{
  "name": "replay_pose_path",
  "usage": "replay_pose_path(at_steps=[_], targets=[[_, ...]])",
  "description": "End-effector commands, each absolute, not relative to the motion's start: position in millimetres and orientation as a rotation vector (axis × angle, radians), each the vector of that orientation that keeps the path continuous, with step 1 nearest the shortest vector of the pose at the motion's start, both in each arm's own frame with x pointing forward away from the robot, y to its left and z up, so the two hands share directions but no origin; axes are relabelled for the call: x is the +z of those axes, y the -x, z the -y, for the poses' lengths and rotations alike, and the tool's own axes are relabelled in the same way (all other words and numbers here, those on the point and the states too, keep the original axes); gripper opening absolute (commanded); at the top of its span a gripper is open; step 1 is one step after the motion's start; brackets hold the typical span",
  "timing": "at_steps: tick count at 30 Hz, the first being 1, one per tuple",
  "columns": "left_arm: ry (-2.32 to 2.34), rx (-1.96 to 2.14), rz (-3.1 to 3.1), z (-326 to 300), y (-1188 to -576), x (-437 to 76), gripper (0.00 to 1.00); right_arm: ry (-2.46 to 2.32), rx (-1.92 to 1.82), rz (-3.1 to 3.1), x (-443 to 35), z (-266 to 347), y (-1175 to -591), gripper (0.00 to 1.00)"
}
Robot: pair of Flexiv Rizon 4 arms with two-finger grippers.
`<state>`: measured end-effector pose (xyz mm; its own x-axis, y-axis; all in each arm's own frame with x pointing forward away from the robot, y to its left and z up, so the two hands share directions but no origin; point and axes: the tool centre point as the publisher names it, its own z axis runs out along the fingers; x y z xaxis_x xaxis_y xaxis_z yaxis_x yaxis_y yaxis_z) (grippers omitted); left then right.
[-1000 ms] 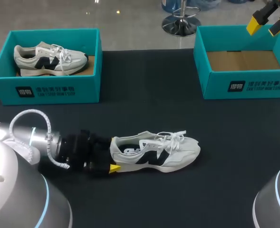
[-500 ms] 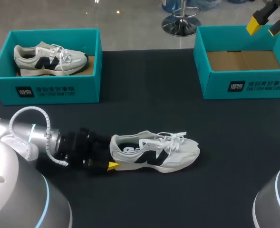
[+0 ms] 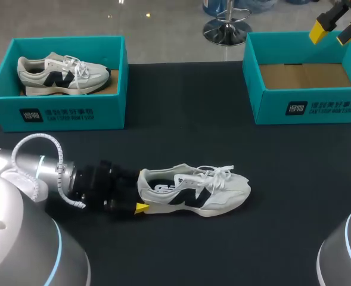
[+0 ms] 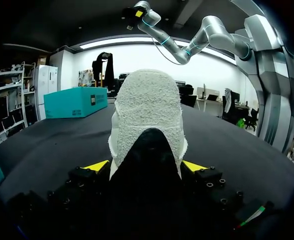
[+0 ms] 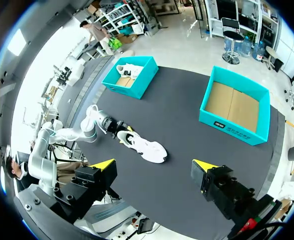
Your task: Take the shoe out of the shoebox, open the shoe tongue, remove and reinsert the insole, then place the shoe into the shoebox
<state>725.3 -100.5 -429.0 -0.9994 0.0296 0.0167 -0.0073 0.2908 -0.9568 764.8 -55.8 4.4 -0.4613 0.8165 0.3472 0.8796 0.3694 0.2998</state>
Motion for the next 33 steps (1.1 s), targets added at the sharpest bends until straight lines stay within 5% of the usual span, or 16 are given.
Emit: replay_pose_path(at_steps=[1, 11, 20, 33], targets=[[0.021, 1.854, 2.499, 100, -726, -430, 0.00, 1.549, -0.673, 2.480, 5, 56, -766, 1.00], [0.021, 1.854, 2.499, 100, -726, -430, 0.00, 1.795, -0.435, 2.418, -6, 4, -767, 1.00], [0.021, 1.854, 2.499, 100, -726, -430, 0.00, 1.896, -0.083, 2.423, -65, -73, -756, 1.00], [0.021, 1.854, 2.499, 100, -726, -430, 0.00, 1.907, -0.139, 2.298, -107, -72, -743, 1.00]])
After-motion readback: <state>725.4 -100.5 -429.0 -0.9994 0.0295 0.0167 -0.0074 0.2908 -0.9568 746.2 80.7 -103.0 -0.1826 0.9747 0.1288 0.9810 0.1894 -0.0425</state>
